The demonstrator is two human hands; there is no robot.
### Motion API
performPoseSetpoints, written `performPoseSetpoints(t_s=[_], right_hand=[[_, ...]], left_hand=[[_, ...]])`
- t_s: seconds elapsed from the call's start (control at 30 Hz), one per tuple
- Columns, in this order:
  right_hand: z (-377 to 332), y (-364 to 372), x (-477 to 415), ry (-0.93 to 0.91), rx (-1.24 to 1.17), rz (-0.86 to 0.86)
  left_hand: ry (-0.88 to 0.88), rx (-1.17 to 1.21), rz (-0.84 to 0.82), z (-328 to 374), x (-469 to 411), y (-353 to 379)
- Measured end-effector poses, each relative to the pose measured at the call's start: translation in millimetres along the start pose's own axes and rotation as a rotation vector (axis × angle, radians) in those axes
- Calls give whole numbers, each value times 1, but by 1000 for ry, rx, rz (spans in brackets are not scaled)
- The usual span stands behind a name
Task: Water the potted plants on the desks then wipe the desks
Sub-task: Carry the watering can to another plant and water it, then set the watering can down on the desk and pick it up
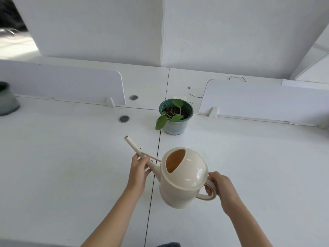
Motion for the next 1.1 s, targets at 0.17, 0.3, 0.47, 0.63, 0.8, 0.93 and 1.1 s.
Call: performPoseSetpoints(t_s=[0.17,0.3,0.47,0.63,0.8,0.93,1.1], right_hand=[[3,26,-2,14,54,-70],[6,42,-4,21,67,-124],[7,60,-5,-23,110,-178],[1,70,-6,-90,107,-238],[5,66,-12,-78,112,-223],[5,48,-20,-75,29,-169],[-12,18,-44,-102,-25,-64]], left_hand=[[69,-31,64,10,16,-35],[88,-35,104,13,27,-56],[68,21,172,9,33,-80],[60,22,213,7,41,-90],[59,-135,295,14,56,-93],[115,-137,355,36,79,-100],[209,-173,298,77,66,-82]])
Point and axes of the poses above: each hand's wrist, its own x-axis away from the middle knuckle, its own y-axis out of the palm, z = x × y, the point moved 9 cm from there along -x, towards the middle knuckle, and after that the axes turned 5 degrees about x, right-handed, at the moved point
